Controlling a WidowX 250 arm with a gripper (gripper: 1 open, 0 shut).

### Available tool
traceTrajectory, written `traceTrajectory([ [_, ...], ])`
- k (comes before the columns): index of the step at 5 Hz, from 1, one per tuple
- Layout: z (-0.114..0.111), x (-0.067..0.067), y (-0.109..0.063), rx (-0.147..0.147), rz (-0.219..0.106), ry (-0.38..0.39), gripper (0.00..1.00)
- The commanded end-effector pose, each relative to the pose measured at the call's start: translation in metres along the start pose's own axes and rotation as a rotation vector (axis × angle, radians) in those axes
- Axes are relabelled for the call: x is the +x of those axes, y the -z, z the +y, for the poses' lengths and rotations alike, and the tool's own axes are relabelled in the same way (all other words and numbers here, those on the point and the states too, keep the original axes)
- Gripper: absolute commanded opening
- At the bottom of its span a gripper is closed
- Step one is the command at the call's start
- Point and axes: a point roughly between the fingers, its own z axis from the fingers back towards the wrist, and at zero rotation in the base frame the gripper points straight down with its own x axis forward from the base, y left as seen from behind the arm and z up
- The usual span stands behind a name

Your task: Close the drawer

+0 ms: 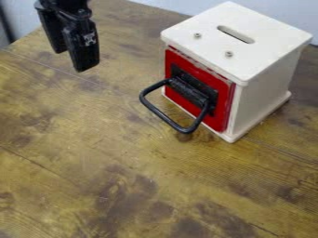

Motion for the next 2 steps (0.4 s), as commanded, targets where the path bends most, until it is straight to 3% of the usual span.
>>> traceTrajectory([
  [1, 0.0001, 0.0048, -0.0369, 0.111, -0.110, -0.005, 1.00],
  [2, -0.0039, 0.0086, -0.0308, 0.094, -0.112, -0.029, 1.00],
])
